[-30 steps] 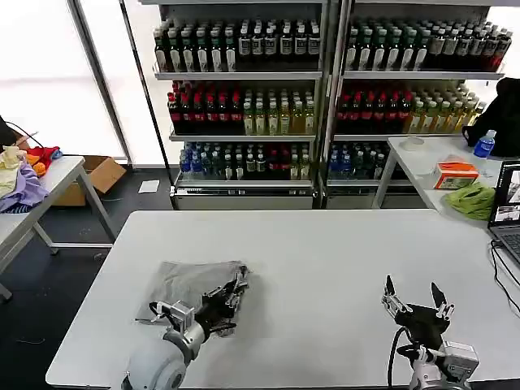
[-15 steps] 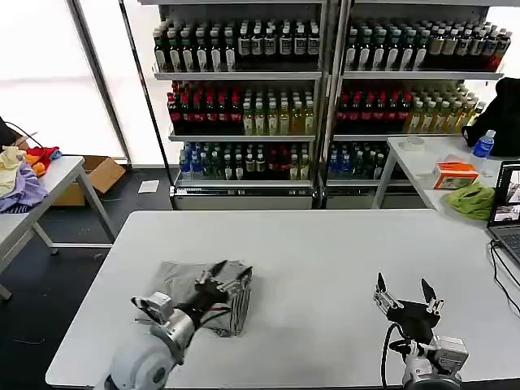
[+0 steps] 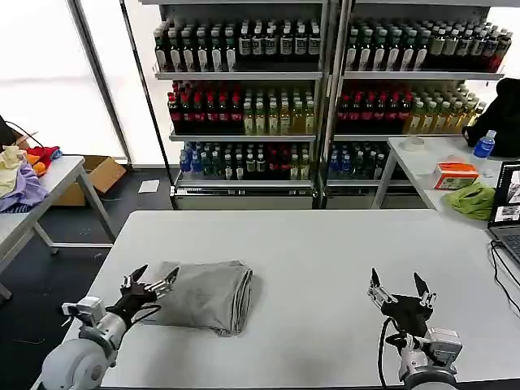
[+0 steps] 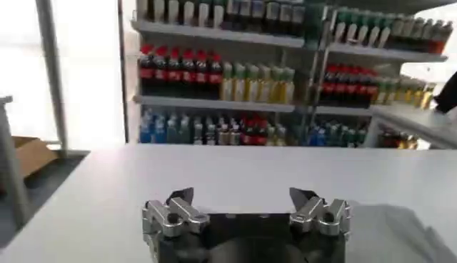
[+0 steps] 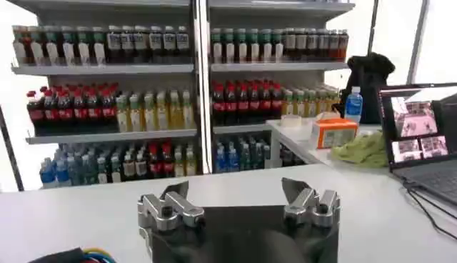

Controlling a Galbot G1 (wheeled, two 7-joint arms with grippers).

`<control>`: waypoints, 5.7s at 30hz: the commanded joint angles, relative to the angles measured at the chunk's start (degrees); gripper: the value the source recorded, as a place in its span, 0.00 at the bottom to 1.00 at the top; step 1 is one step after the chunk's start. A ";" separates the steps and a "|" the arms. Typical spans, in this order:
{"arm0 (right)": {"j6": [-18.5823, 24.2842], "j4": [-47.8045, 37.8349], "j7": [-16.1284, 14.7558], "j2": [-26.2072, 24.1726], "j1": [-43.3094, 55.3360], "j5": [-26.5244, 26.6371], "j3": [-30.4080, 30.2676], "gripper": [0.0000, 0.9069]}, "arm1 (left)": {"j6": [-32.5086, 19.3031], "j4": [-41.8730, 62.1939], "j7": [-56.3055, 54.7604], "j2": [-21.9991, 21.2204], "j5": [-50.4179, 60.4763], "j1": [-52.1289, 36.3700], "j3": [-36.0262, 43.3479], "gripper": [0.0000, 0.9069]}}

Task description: Fold and organize the clothes.

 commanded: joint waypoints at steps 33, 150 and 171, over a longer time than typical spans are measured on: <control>0.50 -1.09 0.12 0.63 -0.25 -0.42 -0.18 1.00 | 0.60 9.02 5.52 -1.75 0.73 0.26 0.73 0.00; -7.68 -14.38 4.42 0.91 15.39 22.60 -11.18 1.00 | -1.02 -2.06 -14.20 -2.91 -5.95 -20.12 26.04 1.00; -7.60 -28.16 6.08 5.85 25.50 27.34 -21.23 0.80 | -0.34 -3.56 -14.21 1.20 -3.92 -10.62 14.35 1.00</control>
